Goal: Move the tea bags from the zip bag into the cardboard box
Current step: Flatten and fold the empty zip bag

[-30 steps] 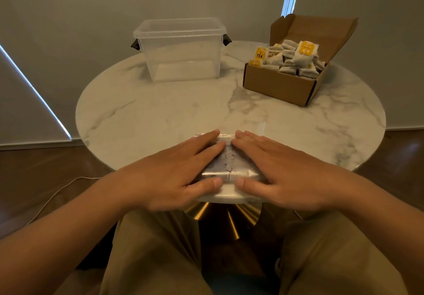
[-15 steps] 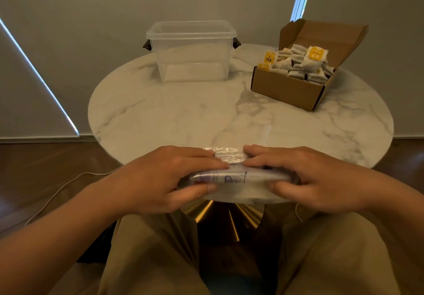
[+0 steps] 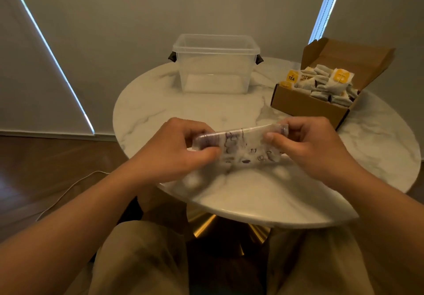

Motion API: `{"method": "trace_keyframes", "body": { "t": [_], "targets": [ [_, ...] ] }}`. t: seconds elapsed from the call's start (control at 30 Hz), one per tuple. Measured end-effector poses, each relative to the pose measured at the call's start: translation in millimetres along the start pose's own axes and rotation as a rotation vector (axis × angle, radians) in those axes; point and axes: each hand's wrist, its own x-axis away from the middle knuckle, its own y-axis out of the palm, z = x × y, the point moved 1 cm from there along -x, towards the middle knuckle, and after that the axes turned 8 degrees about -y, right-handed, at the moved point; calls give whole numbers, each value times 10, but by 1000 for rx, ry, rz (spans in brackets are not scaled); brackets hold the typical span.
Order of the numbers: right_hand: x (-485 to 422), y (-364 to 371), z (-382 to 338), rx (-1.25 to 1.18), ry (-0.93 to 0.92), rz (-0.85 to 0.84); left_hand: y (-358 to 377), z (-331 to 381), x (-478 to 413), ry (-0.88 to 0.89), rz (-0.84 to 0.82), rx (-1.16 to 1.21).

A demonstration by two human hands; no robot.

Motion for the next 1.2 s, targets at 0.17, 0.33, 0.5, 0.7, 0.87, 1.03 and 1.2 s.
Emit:
{"method": "trace_keyframes", "body": {
  "t": [0.17, 0.33, 0.5, 0.7, 0.87, 1.03, 1.2],
  "targets": [
    [-384, 158, -262, -313, -34, 17, -332, 46, -135, -112, 327, 257],
    [-772, 364, -433, -422, -50, -37, -727, 55, -52, -95, 411, 418],
    [-1029, 766, -586, -508, -48, 12, -956, -159, 208, -129, 422, 420],
    [-1125, 1242, -753, -459, -51, -82, -1193, -490, 514, -197, 537, 399],
    [-1227, 1633, -984, -428, -78, -171, -1411, -740, 753, -200, 666, 410],
    [-1353, 2158, -1285, -381, -35, -322, -1614, -1014, 1070, -273, 814, 424],
    [-1424, 2832, -1411, -278, 17, -398, -1694, -1401, 1413, -390, 911, 443]
  ]
}}
